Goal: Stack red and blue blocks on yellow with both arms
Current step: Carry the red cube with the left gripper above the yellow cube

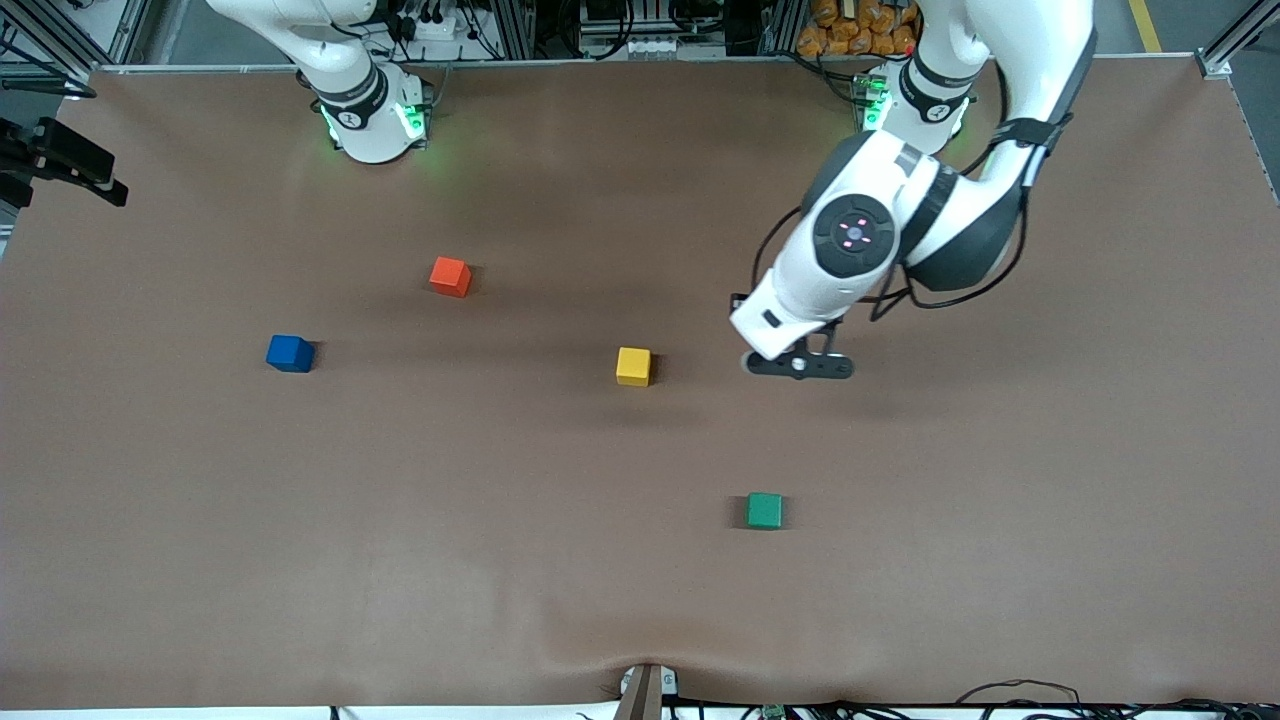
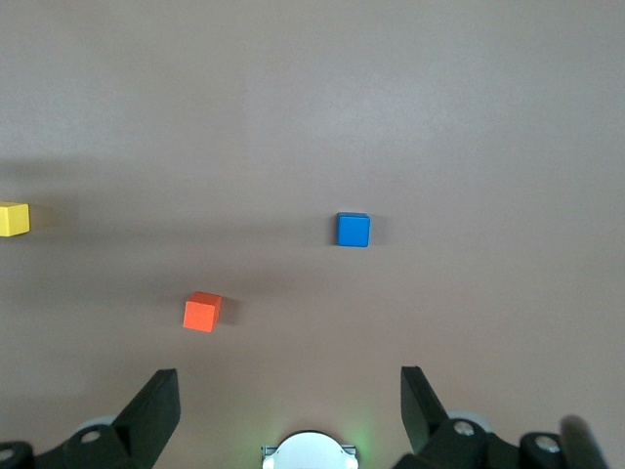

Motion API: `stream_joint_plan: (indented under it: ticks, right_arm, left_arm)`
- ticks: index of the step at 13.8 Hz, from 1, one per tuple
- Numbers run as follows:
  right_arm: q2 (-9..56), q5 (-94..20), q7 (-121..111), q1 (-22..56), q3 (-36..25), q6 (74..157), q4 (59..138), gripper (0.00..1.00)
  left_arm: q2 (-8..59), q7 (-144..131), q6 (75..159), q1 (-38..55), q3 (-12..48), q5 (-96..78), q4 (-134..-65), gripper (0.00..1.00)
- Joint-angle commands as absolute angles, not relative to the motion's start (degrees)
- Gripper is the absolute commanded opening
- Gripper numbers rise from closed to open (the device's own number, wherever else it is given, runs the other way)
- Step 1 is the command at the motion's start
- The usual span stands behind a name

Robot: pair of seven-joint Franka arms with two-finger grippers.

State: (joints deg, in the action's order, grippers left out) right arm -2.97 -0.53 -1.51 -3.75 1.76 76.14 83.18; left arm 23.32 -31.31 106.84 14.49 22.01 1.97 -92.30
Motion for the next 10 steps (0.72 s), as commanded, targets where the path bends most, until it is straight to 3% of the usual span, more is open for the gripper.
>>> stream_joint_plan:
  ticks: [1, 7, 10]
  right_arm:
    - [-3.0, -1.3, -1.0, -4.8, 2.4, 76.2, 83.1, 1.00]
    - [-2.7, -1.3, -1.0, -4.8, 2.4, 76.4, 83.0, 1.00]
    - [-2.8, -1.3, -1.0, -4.8, 2.4, 76.4, 83.0, 1.00]
  left_arm:
    - [28.4, -34.0, 104.8, 19.3, 21.6, 1.5, -85.9, 0.00]
    - [36.5, -38.4, 105.0, 27.2, 19.1, 2.0, -76.7, 0.00]
    - [39.6, -38.4, 106.2, 32.3, 14.6, 1.9, -72.7, 0.00]
